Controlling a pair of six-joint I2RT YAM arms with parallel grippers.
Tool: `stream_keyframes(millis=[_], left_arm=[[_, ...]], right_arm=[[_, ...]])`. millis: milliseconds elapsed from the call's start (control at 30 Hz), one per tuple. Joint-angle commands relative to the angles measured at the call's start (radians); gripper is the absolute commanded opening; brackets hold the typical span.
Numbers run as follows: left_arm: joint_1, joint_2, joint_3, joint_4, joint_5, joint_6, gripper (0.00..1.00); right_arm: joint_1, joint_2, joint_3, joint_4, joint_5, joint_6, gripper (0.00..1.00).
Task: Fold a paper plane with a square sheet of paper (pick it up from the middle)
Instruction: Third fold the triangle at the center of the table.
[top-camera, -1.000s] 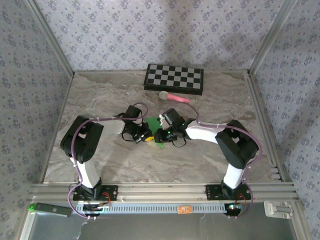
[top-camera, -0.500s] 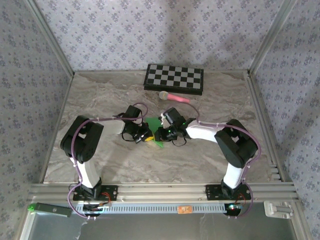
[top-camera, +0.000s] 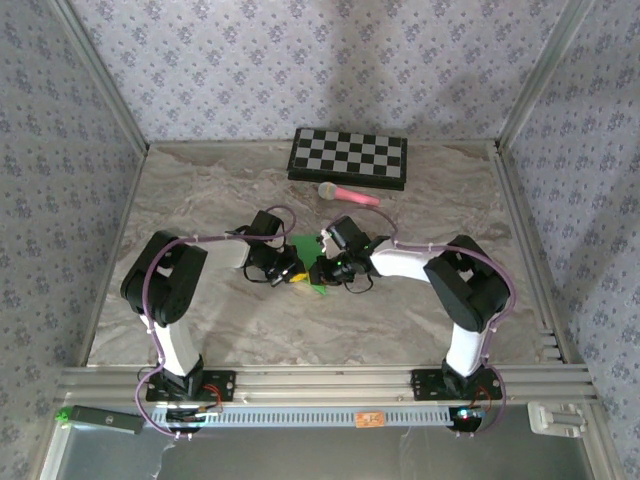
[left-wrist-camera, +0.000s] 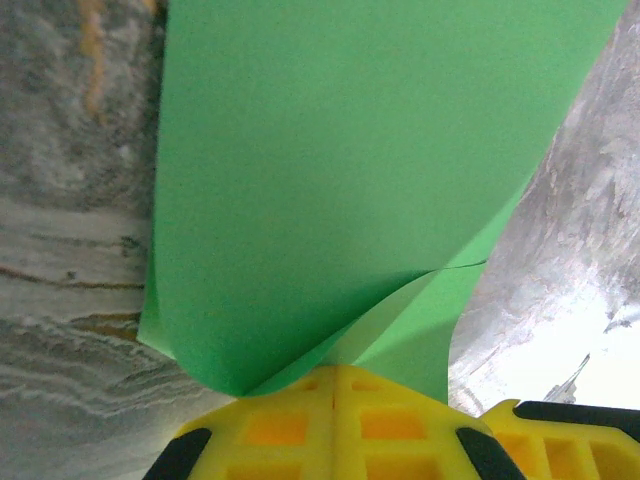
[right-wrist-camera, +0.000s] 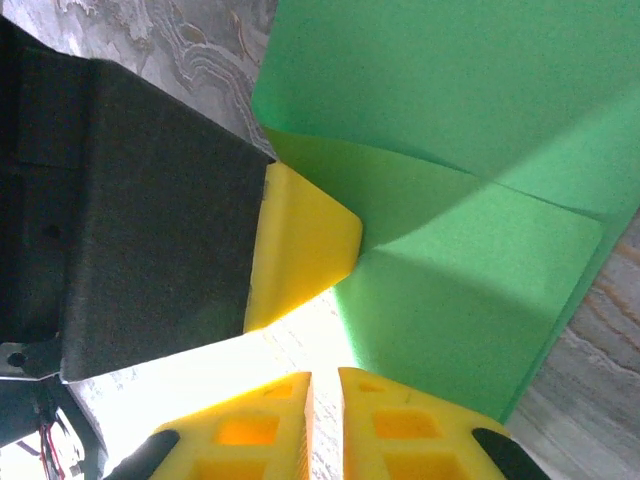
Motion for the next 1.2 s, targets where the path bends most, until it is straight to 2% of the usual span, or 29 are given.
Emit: stream_keyframes(millis=[0,833,1033,1167], left_arm=[[-0.003,0.029,-0.011,-0.067,-0.053,0.017,0.02],[-0.004,0.034,0.002,-0.071,-0.036,0.015,0.02],[-0.004,0.032,0.007,-0.08,-0.033,0.016,0.02],[-0.003,0.034,0.011,-0.081,-0.031,0.018,0.02]], right_arm=[[0.003,0.021,0.034,-0.04,-0.029,0.009,0.15],[-0.021,0.026,0.034,-0.069,-0.031,0.006,0.13],[-0.017,0.019,0.042,-0.053,-0.095,-0.012,0.13],[-0.007,0.027,0.053,-0.067,-0.094,-0.018,0.13]])
